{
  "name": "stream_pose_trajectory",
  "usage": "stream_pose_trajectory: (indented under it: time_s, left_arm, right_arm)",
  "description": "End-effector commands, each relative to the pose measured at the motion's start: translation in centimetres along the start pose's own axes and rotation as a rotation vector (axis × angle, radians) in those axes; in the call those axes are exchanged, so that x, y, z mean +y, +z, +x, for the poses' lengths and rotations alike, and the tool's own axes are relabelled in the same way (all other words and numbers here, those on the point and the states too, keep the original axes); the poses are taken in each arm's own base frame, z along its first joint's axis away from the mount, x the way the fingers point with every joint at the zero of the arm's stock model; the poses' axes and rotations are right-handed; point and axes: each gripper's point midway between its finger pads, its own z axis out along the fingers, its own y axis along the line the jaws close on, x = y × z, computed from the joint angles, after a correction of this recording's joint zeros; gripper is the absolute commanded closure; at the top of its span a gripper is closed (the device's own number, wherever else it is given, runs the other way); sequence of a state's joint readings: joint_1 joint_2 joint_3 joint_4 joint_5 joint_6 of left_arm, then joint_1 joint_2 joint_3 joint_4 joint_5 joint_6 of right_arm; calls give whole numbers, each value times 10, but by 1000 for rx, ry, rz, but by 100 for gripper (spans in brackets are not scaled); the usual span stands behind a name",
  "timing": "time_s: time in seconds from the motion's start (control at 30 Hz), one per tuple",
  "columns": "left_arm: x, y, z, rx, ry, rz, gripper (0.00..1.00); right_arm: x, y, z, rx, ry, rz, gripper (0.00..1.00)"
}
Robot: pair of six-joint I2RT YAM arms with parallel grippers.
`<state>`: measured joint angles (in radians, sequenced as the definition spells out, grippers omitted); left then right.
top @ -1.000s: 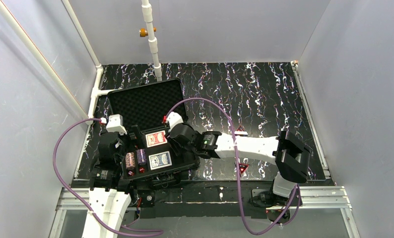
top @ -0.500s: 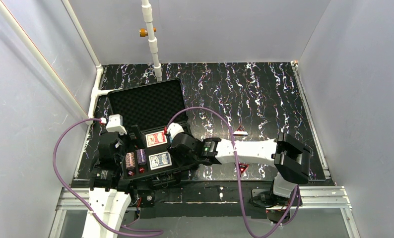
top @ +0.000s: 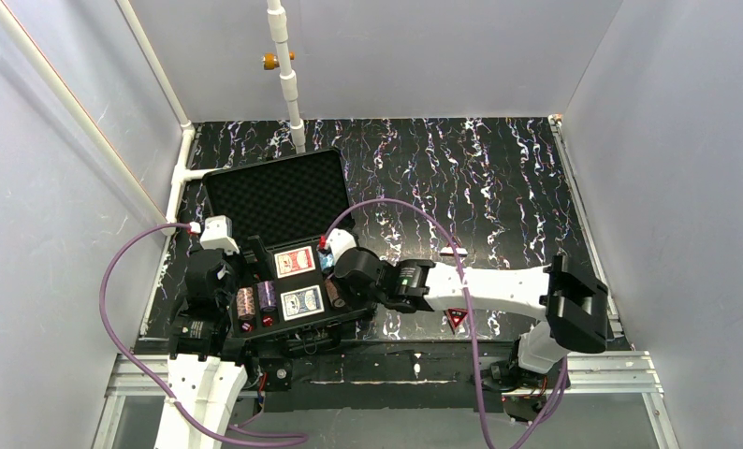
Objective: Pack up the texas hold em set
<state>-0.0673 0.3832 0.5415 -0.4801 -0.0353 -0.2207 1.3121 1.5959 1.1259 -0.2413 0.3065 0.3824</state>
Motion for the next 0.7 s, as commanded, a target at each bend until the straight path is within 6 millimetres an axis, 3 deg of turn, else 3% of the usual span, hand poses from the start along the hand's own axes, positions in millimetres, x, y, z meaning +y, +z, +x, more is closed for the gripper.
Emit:
stream_pose_trajectory:
  time_s: [0.0,0.1,0.2,0.67]
  left_arm:
    - [0,-3,-2,1,3,-2,2]
    - [0,-3,-2,0,2,-3,2]
    - [0,-3,-2,1,3,-2,2]
    - [-1,-3,-2,7,2,0,2]
  right_arm:
    - [6,-15,-7,-35,37,-42,73]
    - [9,-12,1,-16,54,-64,84]
    - [13,-7,7,-2,69,-81,88]
    - [17,18,13,26,47,-72,90]
